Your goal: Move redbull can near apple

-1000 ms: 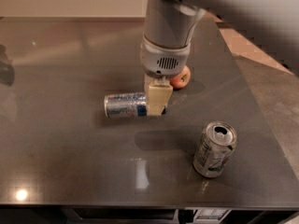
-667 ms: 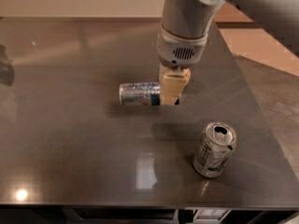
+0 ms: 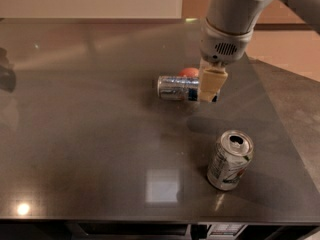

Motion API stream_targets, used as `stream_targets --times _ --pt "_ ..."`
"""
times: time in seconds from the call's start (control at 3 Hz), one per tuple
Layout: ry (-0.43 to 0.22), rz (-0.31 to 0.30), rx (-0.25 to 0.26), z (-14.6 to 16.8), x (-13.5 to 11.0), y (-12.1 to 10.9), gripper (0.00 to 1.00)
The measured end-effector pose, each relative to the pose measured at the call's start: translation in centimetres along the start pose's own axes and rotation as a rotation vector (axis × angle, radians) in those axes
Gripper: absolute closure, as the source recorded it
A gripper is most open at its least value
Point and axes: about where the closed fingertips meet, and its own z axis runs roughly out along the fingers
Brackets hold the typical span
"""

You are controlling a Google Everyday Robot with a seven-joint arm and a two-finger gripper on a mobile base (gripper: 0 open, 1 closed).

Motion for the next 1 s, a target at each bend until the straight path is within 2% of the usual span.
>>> stream_targets --times 0.33,0.67,1.0 --pt "0.014 0.051 0.008 0.7 2.7 -0.7 1.0" --pt "0.008 0.054 -0.018 2.6 3.9 -0.5 1.0" --pt "-0.003 0.028 -0.044 4.5 3.6 -0.4 1.0"
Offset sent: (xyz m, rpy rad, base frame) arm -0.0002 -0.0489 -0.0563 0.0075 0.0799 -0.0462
